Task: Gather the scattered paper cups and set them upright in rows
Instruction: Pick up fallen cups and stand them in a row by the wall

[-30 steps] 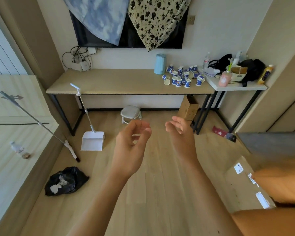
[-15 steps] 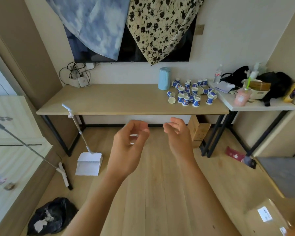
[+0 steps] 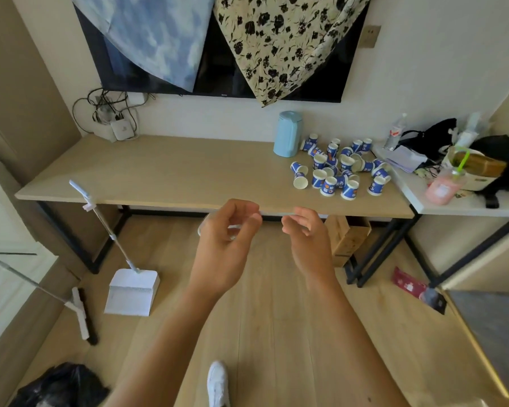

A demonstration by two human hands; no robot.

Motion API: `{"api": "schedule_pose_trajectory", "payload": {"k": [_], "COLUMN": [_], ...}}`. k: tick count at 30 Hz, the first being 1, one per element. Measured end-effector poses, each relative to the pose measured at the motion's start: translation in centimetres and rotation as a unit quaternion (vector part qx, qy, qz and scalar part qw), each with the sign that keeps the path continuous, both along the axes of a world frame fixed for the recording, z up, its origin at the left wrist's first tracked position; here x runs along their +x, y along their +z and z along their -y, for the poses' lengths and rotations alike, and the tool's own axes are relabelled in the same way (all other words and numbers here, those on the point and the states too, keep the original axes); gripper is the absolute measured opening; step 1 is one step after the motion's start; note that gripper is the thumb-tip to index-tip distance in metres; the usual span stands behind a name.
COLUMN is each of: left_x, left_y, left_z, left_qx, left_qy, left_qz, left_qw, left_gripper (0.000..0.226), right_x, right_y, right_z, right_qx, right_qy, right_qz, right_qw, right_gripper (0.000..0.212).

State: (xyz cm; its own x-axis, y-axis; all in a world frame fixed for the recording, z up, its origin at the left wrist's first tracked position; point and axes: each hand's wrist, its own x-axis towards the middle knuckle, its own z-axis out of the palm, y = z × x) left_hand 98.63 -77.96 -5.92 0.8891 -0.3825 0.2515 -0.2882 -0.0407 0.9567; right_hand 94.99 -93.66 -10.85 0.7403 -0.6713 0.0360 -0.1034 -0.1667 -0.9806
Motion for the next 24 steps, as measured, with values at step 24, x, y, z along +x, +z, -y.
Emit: {"api": "schedule_pose_trajectory", "payload": {"k": [24], "left_x": [37.3], "left_y": [-4.9], "left_z": [18.7], "left_qx": [0.022], "left_qy": [-0.061], "left_qz": [-0.051], "left_qw": [0.997], "left_gripper": [0.025], "right_x": [34.8], "right_y": [-5.7], "right_z": [18.0], "right_qx": [0.028], "right_qy": [-0.071], "right_qz": [-0.058], "right_qw": [0.995], "right_gripper": [0.036]}}
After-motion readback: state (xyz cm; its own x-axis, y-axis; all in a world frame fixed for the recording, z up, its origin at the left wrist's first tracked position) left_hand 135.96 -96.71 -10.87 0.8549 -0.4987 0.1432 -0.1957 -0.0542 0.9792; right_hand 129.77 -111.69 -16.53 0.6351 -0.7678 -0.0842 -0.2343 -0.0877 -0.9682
